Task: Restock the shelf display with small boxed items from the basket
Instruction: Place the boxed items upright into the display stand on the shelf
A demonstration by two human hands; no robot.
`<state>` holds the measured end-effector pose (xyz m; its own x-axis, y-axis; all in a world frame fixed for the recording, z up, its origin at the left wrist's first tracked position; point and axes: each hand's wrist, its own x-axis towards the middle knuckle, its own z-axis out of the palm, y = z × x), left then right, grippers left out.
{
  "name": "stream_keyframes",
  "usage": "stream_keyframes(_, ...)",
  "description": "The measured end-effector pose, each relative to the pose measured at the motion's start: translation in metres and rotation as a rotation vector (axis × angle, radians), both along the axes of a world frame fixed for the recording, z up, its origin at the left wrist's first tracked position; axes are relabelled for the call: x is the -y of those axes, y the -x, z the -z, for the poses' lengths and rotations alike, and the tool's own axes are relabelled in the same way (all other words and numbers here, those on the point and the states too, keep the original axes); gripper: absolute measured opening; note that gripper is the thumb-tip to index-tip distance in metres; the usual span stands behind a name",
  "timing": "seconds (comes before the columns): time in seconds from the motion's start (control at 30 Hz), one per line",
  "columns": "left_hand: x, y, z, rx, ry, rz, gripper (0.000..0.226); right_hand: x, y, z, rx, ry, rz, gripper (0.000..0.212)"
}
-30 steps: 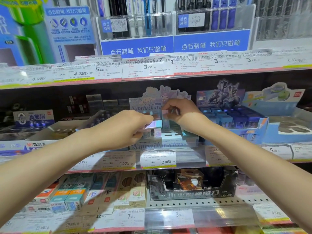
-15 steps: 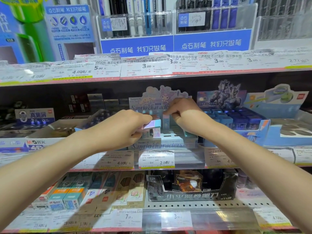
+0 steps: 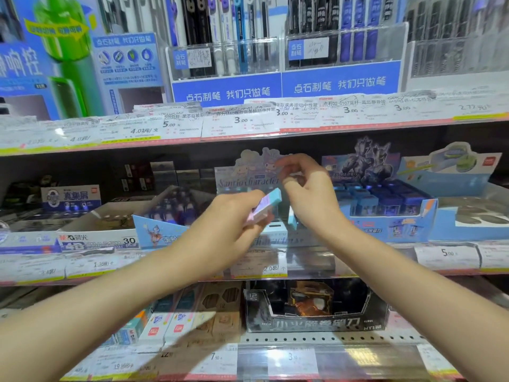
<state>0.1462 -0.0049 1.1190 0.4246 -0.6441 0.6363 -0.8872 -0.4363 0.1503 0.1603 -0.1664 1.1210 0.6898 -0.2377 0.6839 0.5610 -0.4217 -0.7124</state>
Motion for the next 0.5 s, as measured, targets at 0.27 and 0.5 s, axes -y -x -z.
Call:
stream_keyframes(0.27, 0.014, 0.010, 0.008, -0.326, 0.160, -0.035, 0.033, -0.017, 0.011, 0.009, 0.019, -0.199, -0.026, 0.026)
stream_keyframes(0.5, -0.004, -0.001, -0.004, -0.435, 0.043, -0.141, 0.032, 0.015, 0.026, 0.002, -0.345, 0.064, -0.328, 0.024)
